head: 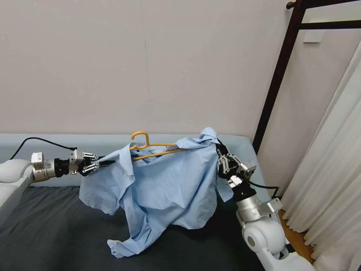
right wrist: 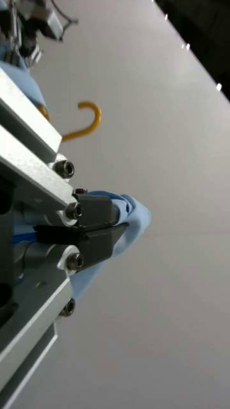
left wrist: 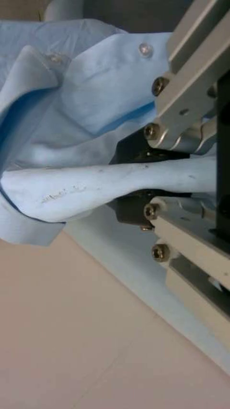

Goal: Pick up the clothes from the sofa and hang them on the clothes hanger.

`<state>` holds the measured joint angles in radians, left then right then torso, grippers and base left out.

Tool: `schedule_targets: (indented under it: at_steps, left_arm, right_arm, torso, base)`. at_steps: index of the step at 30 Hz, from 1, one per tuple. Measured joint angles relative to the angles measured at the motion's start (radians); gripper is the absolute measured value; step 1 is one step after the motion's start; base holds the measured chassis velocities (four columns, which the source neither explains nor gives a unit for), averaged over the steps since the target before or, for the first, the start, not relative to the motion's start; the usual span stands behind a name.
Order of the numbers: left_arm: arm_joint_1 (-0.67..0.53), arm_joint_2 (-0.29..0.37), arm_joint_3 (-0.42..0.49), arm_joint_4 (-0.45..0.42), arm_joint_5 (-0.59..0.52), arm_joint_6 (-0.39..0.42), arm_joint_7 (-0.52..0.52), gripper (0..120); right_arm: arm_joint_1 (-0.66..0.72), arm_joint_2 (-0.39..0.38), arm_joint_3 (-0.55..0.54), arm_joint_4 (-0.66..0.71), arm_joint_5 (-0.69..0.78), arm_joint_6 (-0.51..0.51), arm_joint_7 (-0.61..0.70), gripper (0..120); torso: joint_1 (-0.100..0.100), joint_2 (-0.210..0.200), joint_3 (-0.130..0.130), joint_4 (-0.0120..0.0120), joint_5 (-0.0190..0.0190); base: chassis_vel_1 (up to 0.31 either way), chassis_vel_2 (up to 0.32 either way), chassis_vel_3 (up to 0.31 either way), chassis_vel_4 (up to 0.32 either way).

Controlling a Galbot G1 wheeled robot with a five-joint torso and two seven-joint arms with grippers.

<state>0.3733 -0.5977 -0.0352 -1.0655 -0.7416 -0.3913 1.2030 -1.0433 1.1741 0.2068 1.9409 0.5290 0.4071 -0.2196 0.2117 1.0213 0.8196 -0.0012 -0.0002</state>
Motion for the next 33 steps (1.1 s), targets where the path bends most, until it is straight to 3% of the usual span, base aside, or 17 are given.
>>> schedule_targets:
  at_steps: [7, 14, 21, 23, 25, 27, 29, 30, 33]
  left_arm:
    - [0.047, -0.006, -0.015, -0.049, 0.005, -0.032, -0.089, 7]
    - [0.088, -0.009, -0.036, -0.1, -0.002, -0.055, -0.166, 7]
    - [0.102, 0.021, -0.046, -0.183, -0.042, -0.062, -0.22, 7]
    - [0.101, 0.037, -0.047, -0.219, -0.05, -0.064, -0.247, 7]
    - [0.102, 0.044, -0.049, -0.233, -0.052, -0.064, -0.255, 7]
    - [0.119, 0.066, -0.06, -0.272, -0.056, -0.063, -0.267, 7]
    - [0.144, 0.079, -0.075, -0.299, -0.055, -0.062, -0.267, 7]
    - [0.144, 0.079, -0.075, -0.299, -0.055, -0.062, -0.267, 7]
    - [0.199, 0.084, -0.117, -0.321, -0.032, -0.062, -0.259, 7]
  right_arm:
    - [-0.048, -0.011, -0.057, -0.016, 0.001, 0.073, -0.159, 0]
    - [-0.071, -0.019, -0.082, -0.077, -0.15, 0.065, -0.153, 0]
    - [-0.079, -0.07, -0.105, -0.221, -0.569, -0.016, 0.033, 25]
    - [-0.079, -0.09, -0.081, -0.263, -0.722, 0.034, 0.044, 33]
    - [-0.078, -0.101, -0.073, -0.265, -0.721, 0.063, 0.018, 36]
    - [-0.08, -0.124, -0.069, -0.221, -0.521, 0.085, -0.096, 45]
    - [-0.078, -0.136, -0.076, -0.124, -0.283, 0.027, -0.118, 53]
    - [-0.078, -0.136, -0.076, -0.124, -0.283, 0.027, -0.118, 53]
    - [-0.032, -0.135, -0.115, 0.03, -0.016, -0.139, 0.095, 68]
  torso:
    - [0.0, 0.0, 0.0, 0.0001, -0.0001]
    - [0.0, 0.0, 0.0, 0.0001, -0.0001]
    - [0.0, 0.0, 0.0, 0.0001, 0.0002]
    - [0.0, 0.0, 0.0, -0.0001, 0.0002]
    - [0.0, 0.0, 0.0, -0.0003, 0.0003]
    - [0.0, 0.0, 0.0, -0.0004, 0.0006]
    - [0.0, 0.0, 0.0, -0.0001, 0.0001]
    - [0.0, 0.0, 0.0, -0.0001, 0.0001]
    - [0.0, 0.0, 0.0, 0.0002, 0.0]
  base:
    - [0.0, 0.0, 0.0, 0.0]
    - [0.0, 0.0, 0.0, 0.0]
    - [0.0, 0.0, 0.0, 0.0]
    - [0.0, 0.0, 0.0, 0.0]
    - [0.0, 0.0, 0.0, 0.0]
    - [0.0, 0.0, 0.0, 0.0]
    - [0.0, 0.0, 0.0, 0.0]
    - [0.0, 0.0, 0.0, 0.0]
    - [0.0, 0.0, 0.0, 0.0]
